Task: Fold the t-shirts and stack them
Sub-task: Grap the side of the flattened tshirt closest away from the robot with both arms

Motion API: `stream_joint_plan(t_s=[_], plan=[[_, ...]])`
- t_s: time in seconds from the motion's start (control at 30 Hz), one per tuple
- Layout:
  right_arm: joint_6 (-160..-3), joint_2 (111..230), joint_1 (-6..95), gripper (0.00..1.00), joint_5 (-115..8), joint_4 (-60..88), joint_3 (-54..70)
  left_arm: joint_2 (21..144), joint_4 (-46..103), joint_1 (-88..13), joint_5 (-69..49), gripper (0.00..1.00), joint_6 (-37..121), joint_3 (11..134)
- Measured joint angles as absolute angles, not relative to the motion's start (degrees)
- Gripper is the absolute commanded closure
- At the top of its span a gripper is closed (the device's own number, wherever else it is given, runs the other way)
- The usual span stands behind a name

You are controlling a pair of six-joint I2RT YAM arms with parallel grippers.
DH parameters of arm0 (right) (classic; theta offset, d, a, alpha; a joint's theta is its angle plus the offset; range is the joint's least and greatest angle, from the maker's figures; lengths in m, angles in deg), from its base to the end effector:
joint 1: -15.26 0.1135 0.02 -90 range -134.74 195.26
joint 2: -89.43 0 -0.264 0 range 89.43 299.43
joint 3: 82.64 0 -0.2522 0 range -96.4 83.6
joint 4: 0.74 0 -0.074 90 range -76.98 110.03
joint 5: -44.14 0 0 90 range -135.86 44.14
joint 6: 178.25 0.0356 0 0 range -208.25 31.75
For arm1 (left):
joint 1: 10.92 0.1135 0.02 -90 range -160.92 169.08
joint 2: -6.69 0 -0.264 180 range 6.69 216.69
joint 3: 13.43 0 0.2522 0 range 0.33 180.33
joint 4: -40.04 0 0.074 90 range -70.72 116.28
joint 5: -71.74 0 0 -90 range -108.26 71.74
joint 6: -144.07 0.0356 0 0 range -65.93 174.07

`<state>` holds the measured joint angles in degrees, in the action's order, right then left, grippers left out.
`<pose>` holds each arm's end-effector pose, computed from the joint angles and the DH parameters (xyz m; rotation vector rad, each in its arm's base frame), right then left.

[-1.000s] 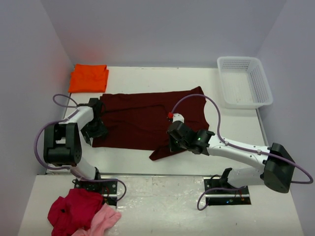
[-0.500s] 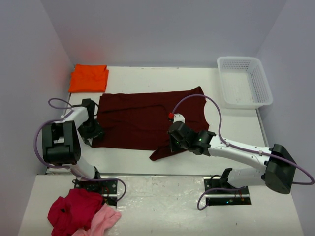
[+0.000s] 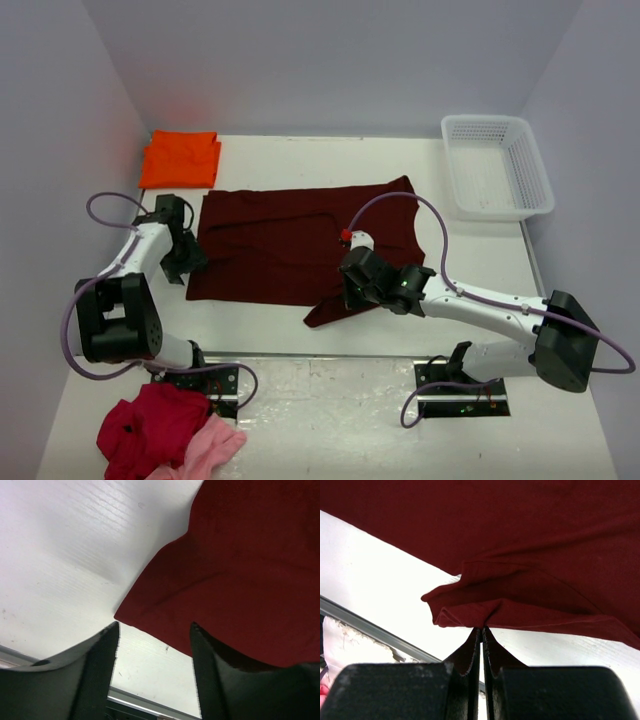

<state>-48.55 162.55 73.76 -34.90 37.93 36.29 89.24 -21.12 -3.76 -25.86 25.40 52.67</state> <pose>0.1411 0.2173 0.2291 -0.3245 2.4852 0.5183 0.2486 0.0360 0.1971 -0.9125 2.7547 0.1306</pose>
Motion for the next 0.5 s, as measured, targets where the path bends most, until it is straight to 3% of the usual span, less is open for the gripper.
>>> stream_joint_plan(t_s=[0.27,0.5], plan=[[-48.90,162.53,73.76,1.00,-34.88,37.87,36.29,93.45,-21.49,-3.06,-24.13,0.40,25.12,52.38],[-49.03,162.53,73.76,1.00,-34.85,37.84,36.29,93.45,-22.52,1.18,-23.17,0.43,25.09,49.65]])
